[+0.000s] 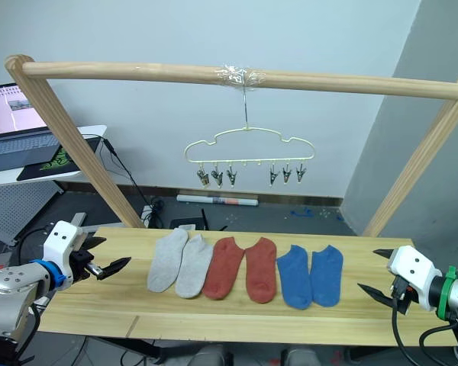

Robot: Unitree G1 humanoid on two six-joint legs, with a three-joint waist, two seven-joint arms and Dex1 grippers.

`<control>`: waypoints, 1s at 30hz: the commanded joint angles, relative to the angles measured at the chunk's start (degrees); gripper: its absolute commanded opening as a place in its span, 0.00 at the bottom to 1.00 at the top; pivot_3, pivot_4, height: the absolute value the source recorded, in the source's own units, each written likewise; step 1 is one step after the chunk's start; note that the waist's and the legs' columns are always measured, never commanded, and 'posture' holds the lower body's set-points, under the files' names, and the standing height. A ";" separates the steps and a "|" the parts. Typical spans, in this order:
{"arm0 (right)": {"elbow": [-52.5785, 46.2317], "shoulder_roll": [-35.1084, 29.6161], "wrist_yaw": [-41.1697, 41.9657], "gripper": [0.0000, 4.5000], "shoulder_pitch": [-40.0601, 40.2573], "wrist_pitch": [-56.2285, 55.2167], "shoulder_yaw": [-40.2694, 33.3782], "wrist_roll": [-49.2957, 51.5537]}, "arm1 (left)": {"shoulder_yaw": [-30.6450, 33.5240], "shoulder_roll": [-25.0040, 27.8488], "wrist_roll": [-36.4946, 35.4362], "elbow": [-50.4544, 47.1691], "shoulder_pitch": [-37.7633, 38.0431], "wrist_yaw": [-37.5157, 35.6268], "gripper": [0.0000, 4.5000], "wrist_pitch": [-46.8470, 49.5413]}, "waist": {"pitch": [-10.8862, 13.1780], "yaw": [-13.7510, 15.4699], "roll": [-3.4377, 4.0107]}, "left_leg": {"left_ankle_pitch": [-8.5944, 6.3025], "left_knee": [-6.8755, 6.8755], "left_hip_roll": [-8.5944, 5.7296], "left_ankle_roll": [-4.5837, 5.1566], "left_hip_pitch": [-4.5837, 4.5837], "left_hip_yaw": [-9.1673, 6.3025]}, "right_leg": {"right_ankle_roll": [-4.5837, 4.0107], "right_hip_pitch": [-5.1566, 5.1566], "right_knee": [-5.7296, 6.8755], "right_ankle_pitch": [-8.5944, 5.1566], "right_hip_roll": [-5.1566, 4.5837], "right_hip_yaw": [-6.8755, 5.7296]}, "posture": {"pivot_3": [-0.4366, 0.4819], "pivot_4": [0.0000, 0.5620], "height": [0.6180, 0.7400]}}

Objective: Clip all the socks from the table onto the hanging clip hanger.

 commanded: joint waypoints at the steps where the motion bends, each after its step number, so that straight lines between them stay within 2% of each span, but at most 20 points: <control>1: -0.23 -0.35 0.68 1.00 -0.58 -0.74 -1.22 0.85 | 1.76 0.69 -0.16 1.28 -1.30 0.32 1.00 -2.11 | 0.00 0.00 0.00 | 0.00 0.00 0.00 0.00 0.00 0.00 | 0.00 0.00 0.00 0.00 0.00 0.00 | 0.59 0.10 0.83; 9: 0.88 -0.19 1.10 1.00 -0.36 -2.06 -1.49 0.68 | 3.75 0.90 -3.58 5.92 -2.88 -4.44 1.00 -3.65 | 0.00 0.00 -0.01 | 0.00 0.00 0.00 0.00 0.00 0.10 | 0.01 0.00 0.00 0.00 0.02 -0.03 | 0.59 0.09 0.83; 25: 3.04 0.92 0.22 1.00 -2.23 -2.61 -1.70 1.26 | 3.32 0.51 -2.17 9.06 -2.67 -5.84 1.00 -9.36 | 0.00 0.01 -0.02 | 0.00 0.00 0.00 0.00 0.00 0.10 | 0.06 0.00 0.01 0.03 0.02 -0.04 | 0.60 0.09 0.83; 30: 3.48 1.32 -0.54 1.00 -1.90 -4.72 -1.86 -0.04 | 2.63 -0.63 -2.99 7.49 -3.27 -6.44 1.00 -10.40 | 0.03 0.01 -0.02 | 0.00 0.00 0.00 0.00 0.00 0.08 | 0.05 0.00 0.01 0.03 0.01 -0.04 | 0.58 0.14 0.83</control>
